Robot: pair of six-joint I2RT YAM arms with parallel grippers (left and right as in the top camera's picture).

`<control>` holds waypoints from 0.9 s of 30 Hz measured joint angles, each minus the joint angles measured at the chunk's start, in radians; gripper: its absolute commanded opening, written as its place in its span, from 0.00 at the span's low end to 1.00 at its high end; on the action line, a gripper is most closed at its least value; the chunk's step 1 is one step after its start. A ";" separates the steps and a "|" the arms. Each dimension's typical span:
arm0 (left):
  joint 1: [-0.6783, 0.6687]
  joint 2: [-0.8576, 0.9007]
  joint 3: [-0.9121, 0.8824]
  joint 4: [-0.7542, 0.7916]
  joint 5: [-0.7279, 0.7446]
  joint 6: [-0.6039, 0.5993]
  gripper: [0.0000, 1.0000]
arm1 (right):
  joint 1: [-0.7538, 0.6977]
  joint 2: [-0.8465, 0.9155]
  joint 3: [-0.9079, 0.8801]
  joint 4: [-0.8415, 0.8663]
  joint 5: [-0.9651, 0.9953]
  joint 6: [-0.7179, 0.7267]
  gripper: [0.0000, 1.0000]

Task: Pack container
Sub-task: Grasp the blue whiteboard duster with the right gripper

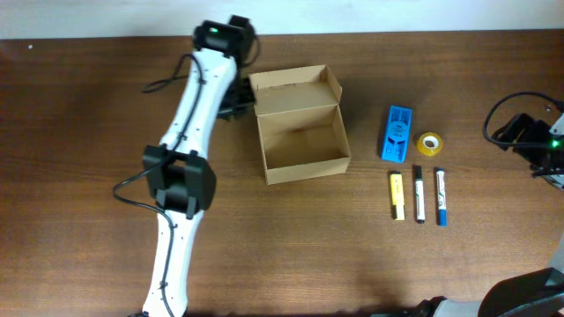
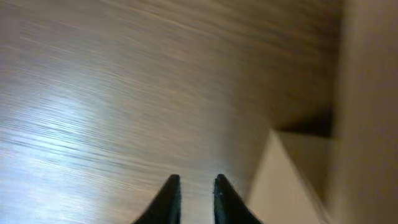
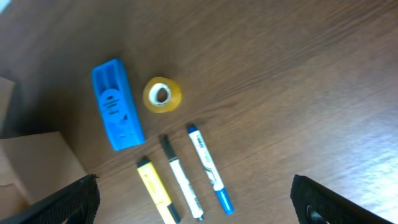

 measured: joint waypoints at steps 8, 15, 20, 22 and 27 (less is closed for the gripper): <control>0.186 0.000 0.000 0.000 -0.036 0.076 0.73 | 0.154 0.001 0.000 0.000 0.036 0.000 0.99; 0.290 0.000 0.000 0.000 -0.050 0.105 1.00 | 0.433 0.108 0.022 -0.003 0.155 0.008 0.99; 0.307 0.000 0.000 0.000 -0.052 0.106 1.00 | 0.499 0.292 0.088 -0.006 0.179 0.040 1.00; 0.307 0.000 0.000 0.000 -0.052 0.108 1.00 | 0.501 0.360 0.122 -0.007 0.186 0.059 0.96; 0.304 0.000 0.000 0.000 -0.052 0.109 1.00 | 0.501 0.433 0.167 -0.001 0.190 0.086 0.95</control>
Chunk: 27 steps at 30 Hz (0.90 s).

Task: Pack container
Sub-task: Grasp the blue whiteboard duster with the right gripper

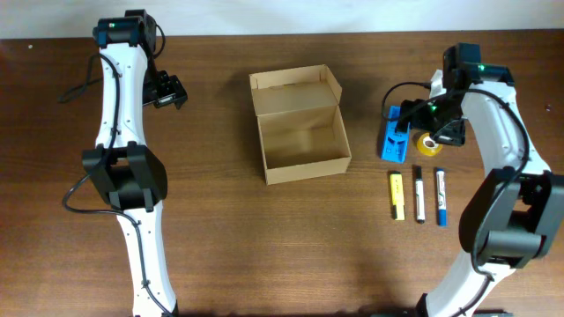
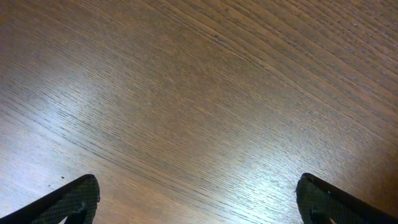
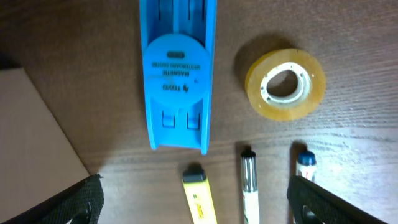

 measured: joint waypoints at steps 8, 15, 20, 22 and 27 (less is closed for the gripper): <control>0.000 0.000 0.000 0.000 0.000 0.000 1.00 | 0.025 0.046 0.008 0.066 0.000 0.021 0.95; 0.000 0.000 0.000 0.000 0.000 0.000 1.00 | 0.082 0.136 0.012 0.100 0.011 0.056 0.91; 0.000 0.000 0.000 0.000 0.000 0.000 1.00 | 0.089 0.204 0.012 0.113 0.029 0.089 0.88; 0.000 0.000 0.000 0.000 0.000 0.000 1.00 | 0.089 0.218 0.012 0.118 0.038 0.099 0.82; 0.000 0.000 0.000 0.000 0.000 0.000 1.00 | 0.089 0.231 0.012 0.130 0.052 0.107 0.25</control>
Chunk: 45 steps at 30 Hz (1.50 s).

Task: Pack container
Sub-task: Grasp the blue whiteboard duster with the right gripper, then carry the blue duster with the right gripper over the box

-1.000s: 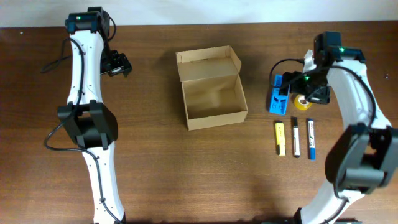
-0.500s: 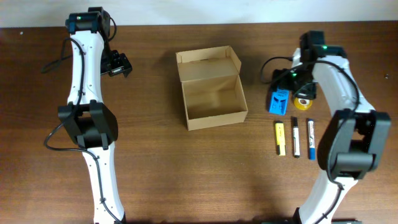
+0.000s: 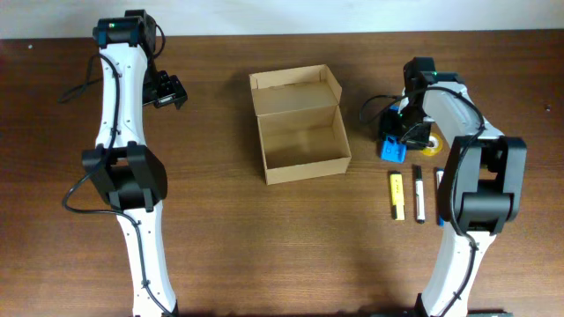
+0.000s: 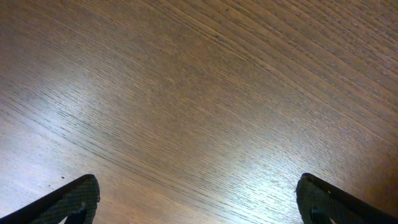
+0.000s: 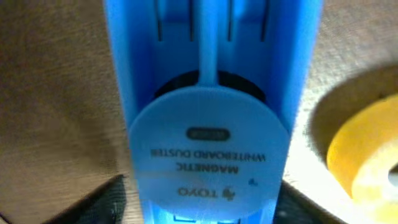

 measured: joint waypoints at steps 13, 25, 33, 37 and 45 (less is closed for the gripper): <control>0.000 0.000 0.000 0.000 0.000 0.000 1.00 | 0.000 0.002 0.052 -0.071 0.004 -0.007 0.04; 0.000 0.000 0.000 0.001 0.000 0.000 1.00 | 0.043 -0.014 0.613 -0.441 0.016 -0.099 0.04; 0.000 0.000 0.000 0.001 0.000 0.000 1.00 | 0.271 -0.071 0.817 -0.592 0.019 -0.274 0.04; 0.000 0.000 0.000 0.001 0.000 0.000 1.00 | 0.390 -0.069 0.815 -0.614 0.019 -0.392 0.04; 0.000 0.000 0.000 0.001 0.000 0.000 1.00 | 0.525 -0.069 0.809 -0.621 0.018 -0.686 0.04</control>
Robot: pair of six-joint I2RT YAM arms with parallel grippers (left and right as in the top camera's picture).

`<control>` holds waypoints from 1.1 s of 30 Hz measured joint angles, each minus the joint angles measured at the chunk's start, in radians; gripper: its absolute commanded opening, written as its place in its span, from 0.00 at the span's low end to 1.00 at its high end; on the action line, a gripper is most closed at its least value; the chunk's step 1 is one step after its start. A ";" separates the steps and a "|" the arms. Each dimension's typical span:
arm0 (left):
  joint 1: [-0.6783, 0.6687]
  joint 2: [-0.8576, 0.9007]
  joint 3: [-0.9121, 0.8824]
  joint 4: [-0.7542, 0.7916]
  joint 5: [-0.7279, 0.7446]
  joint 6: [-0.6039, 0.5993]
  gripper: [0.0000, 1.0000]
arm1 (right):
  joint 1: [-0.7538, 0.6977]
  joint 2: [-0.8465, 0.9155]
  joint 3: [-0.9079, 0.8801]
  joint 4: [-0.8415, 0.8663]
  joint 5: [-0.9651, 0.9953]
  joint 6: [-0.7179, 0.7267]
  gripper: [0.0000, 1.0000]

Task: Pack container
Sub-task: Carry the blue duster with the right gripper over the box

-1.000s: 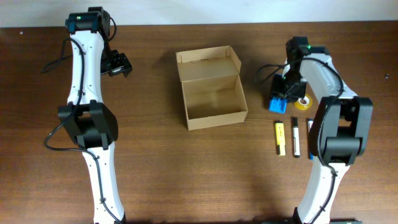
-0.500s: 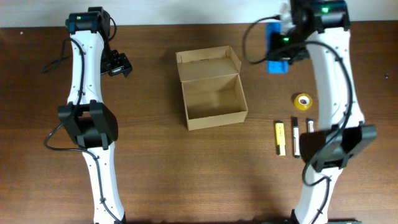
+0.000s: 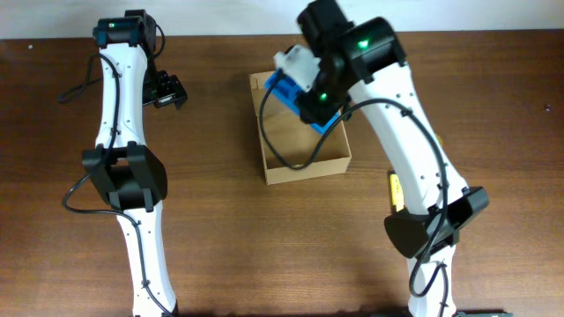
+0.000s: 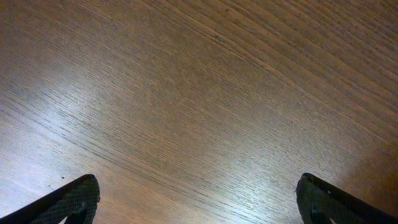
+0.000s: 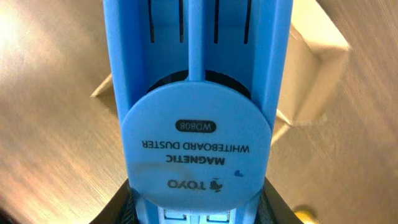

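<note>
An open cardboard box (image 3: 304, 141) stands at the table's middle, its lid flap folded back. A blue magnetic whiteboard duster (image 3: 289, 90) hangs over the box's rear left part, with my right gripper (image 3: 306, 88) shut on it. In the right wrist view the duster (image 5: 198, 93) fills the frame between the fingers of that gripper (image 5: 198, 211), and a box corner (image 5: 311, 68) lies below. My left gripper (image 3: 167, 91) is far left of the box; in its wrist view the gripper (image 4: 199, 205) is open wide over bare wood.
A yellow highlighter (image 3: 396, 189) shows partly on the table to the right of the box, behind my right arm. The arm hides whatever else lies there. The table's far edge runs just behind the box.
My right gripper was low around the duster on the table, right of the box beside the tape. Now it holds the duster in the air over the box. The left arm has not moved.
At first my left gripper was nearly shut beside the box's rear left and the right one was open at the far right. Then the left stood open far left, the right open above the duster, then down around it. Now the duster is held over the box.
</note>
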 measured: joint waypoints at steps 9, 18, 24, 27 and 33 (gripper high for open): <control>0.000 0.000 0.000 0.000 0.000 0.000 1.00 | 0.014 0.000 -0.195 0.048 0.001 -0.212 0.04; 0.000 0.000 0.000 0.000 0.000 0.000 1.00 | 0.014 0.000 -0.457 0.231 0.009 -0.318 0.04; 0.000 0.000 0.000 0.000 0.000 0.000 1.00 | 0.014 -0.002 -0.526 0.299 0.027 -0.344 0.04; 0.000 0.000 0.000 0.000 0.000 0.000 1.00 | 0.014 -0.008 -0.537 0.325 0.032 -0.351 0.04; 0.000 0.000 0.000 0.000 0.000 0.000 1.00 | 0.014 -0.013 -0.547 0.348 0.035 -0.359 0.04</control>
